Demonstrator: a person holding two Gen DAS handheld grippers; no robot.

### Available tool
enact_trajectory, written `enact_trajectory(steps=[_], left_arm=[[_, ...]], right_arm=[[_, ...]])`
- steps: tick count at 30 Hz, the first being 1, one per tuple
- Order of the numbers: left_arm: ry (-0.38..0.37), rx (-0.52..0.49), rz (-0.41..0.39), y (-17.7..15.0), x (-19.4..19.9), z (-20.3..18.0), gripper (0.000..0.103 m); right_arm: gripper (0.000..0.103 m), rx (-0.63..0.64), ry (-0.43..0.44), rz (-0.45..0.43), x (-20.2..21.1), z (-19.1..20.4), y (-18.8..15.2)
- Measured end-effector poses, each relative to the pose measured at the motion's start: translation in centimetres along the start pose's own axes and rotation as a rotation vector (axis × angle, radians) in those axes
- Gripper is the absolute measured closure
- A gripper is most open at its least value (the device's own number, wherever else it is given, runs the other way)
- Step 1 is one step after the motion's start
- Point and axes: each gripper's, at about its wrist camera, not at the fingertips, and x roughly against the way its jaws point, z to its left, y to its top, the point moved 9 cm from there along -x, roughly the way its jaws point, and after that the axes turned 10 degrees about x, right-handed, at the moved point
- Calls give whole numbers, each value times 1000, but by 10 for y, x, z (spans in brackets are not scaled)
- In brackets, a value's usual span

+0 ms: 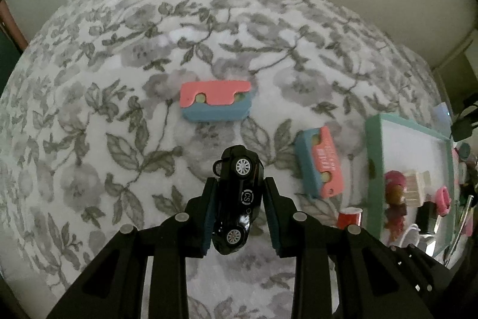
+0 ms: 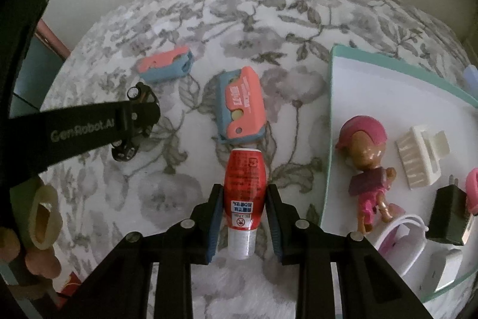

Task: Organize rigid objects
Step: 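Lift the black toy car with the left tool while the right tool carries the red bottle over the tray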

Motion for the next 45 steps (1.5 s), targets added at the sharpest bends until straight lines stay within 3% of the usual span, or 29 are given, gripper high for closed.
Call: enact_trajectory(steps=[10,17,34,45], left_arm=[[-71,-9,-90,7,41,-16,71],[-108,-4,-121,5,58,-27,71],[-155,-75,-117,-9,66,-68,71],[-166,-159,-105,-27,66,-106,71]], right_arm=[[73,-90,32,-74,33,-14,7],[73,-160,-11,-79,44,-40,2],[73,-395,-81,-120,68,-132,-10],[73,-471,-138,-141,82,-173,-24]])
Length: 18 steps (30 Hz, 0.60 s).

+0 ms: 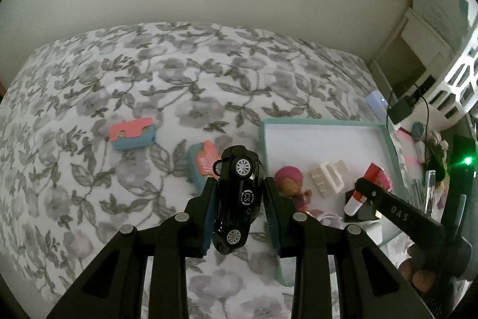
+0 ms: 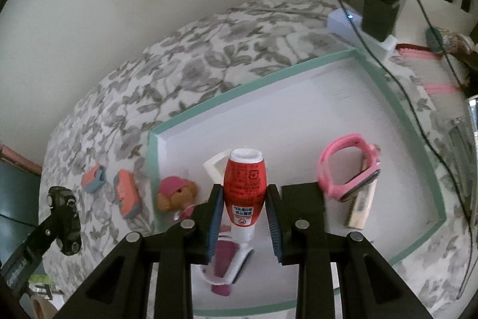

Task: Organize rigid objects
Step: 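Lift the black toy car with the left tool while the right tool carries the red bottle over the tray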

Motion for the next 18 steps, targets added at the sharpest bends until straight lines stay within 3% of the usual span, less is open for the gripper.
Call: enact_trajectory(steps=[12,18], left_arm=[[-8,-142,28,-25,-12,-60,71],[-8,-165,41,-32,-23,-75,71]], right_arm=[[73,-40,-40,-22,9,-29,3],[73,-44,-50,-34,13,-33,3]])
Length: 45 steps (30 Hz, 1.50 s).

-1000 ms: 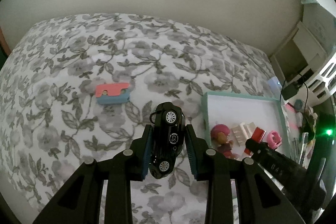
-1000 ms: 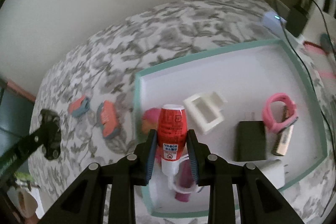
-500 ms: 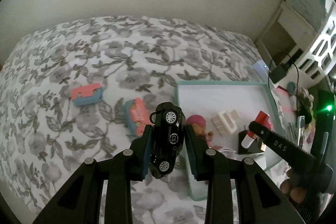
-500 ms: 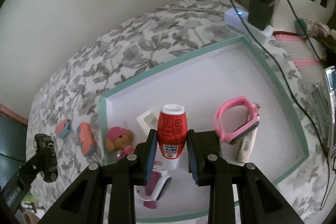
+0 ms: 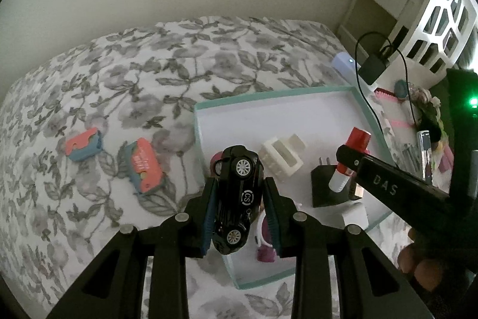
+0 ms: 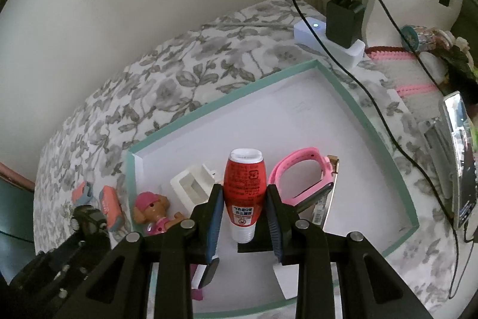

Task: Organize rigid objects
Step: 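Lift the black toy car with the left tool while the right tool carries the red bottle over the tray, then lower the red bottle and black car into the tray and open both tools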

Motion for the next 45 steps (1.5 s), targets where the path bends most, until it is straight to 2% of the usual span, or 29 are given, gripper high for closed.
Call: enact_trajectory(steps=[14,38,41,43,45], left_arm=[[-4,-32,13,-3,-21,-16,71],[32,-40,59,-11,-44,-12,71],[39,-39,64,-12,-45,-10,67],[49,-37,64,-12,-45,-9,60],[49,-33,66,-12,-45,-8,59]], right_arm=[[72,-12,2,26,-5,-4,-6],[72,18,-13,43,-9,-1,-8],[72,17,-13,43,-9,-1,-8],[72,19,-13,43,-9,-1,-8],[72,19,-14,43,-9,-1,-8]])
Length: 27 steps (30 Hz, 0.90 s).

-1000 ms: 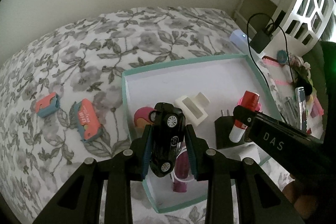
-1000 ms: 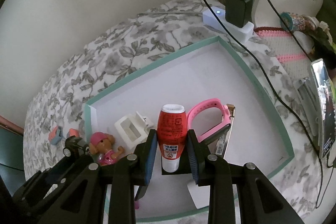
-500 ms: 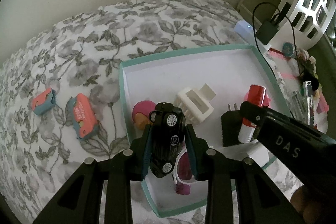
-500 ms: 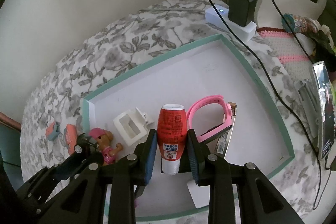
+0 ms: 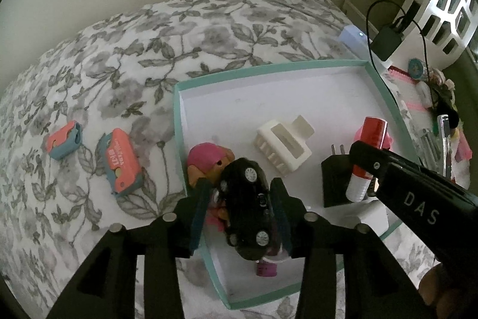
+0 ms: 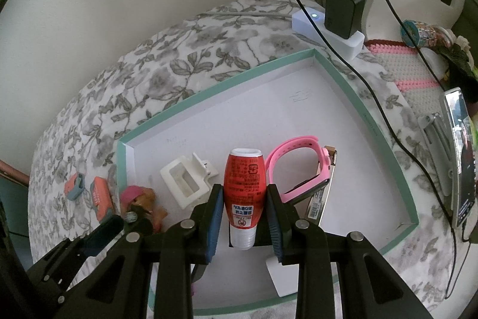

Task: Organize rigid objects
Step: 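Lower the red bottle and black car into the tray and open both tools, then withdraw both tools from the tray toward the two toy knives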

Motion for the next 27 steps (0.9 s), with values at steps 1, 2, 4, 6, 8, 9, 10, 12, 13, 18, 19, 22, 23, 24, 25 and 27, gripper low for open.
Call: enact_trajectory(steps=[1,2,4,6,8,9,10,12,13,18,19,22,23,24,25,27], left_arm=[[1,3,2,0,0,1,59],[0,5,3,0,0,1,59],[0,15,6,1,1,3,59],[3,26,4,2,2,6,58],[4,39,1,3,4,9,58],[5,47,-2,4,5,11,58],[6,53,-6,5,6,12,58],[8,67,-12,6,8,16,58],[8,73,-14,7,9,17,58],[12,105,-24,10,14,25,57],[13,112,-27,11,14,27,57],[13,141,-35,13,17,34,57],[13,152,-37,14,18,36,58],[13,168,-44,15,19,39,57],[16,178,-47,16,20,42,57],[29,200,-53,17,22,49,57]], right_arm=[[72,-1,0,0,0,0,0],[72,0,0,0,0,0,0],[72,0,0,-1,0,0,0],[71,-3,4,-2,0,1,0],[71,-10,12,-5,0,0,1],[71,-13,14,-6,0,-1,2],[71,-16,18,-9,0,-1,2],[71,-16,19,-16,2,-1,3],[71,-14,17,-21,2,0,4],[71,-16,9,-32,4,-1,5],[71,-17,8,-34,4,-1,5],[71,-18,7,-39,5,-1,6],[71,-18,6,-41,5,-1,6],[71,-17,6,-41,5,-1,6],[71,-16,6,-42,5,-1,6],[71,-13,5,-42,5,-1,6]])
